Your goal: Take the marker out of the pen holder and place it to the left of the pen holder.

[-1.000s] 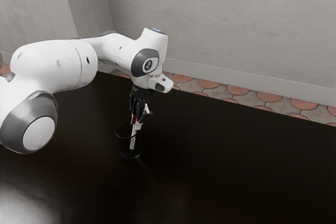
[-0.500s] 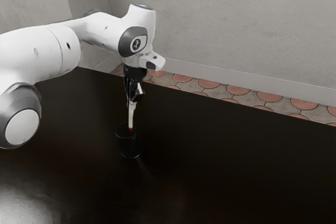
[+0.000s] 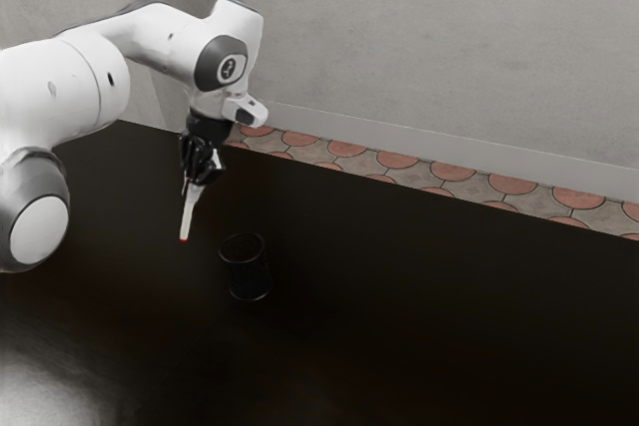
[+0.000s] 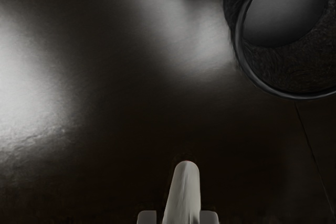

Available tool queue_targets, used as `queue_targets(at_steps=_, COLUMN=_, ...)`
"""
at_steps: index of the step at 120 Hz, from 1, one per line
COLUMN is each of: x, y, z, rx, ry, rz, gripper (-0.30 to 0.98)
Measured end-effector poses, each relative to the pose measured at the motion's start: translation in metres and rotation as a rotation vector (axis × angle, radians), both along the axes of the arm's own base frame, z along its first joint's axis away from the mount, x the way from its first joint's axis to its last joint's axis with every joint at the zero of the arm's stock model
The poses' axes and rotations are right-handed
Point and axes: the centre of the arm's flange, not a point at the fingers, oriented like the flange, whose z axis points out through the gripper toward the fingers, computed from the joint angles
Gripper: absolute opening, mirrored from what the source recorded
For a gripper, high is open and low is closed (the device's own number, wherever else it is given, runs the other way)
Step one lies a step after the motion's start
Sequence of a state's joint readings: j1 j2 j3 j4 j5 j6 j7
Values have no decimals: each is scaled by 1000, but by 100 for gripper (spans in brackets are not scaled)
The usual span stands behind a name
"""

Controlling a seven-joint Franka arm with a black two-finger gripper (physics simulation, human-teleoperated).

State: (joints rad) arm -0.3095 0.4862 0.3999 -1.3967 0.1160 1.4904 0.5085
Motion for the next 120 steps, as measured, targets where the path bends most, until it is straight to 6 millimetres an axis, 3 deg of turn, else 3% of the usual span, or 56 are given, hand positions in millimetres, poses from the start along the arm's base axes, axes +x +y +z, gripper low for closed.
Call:
queue_targets(at_steps=31, x=-13, y=36, z=-89, rx=-17, ry=273, rz=188, gripper=-9)
queue_targets(at_steps=52, x=2, y=60, z=-115, rx=-22, ry=299, rz=270, gripper=-9)
queue_targets(at_steps=84, x=3, y=68, z=-131, rx=1, ry=322, rz=337, gripper=-10)
queue_targets(at_steps=108, x=2, y=69, z=-142, rx=15, ry=336, rz=368, gripper=32)
queue_targets(at_steps=114, x=4, y=73, z=-135, rx=15, ry=321, rz=379, gripper=39)
queue_targets(at_steps=120, x=7, y=74, z=-114, rx=12, ry=277, rz=383, gripper=45)
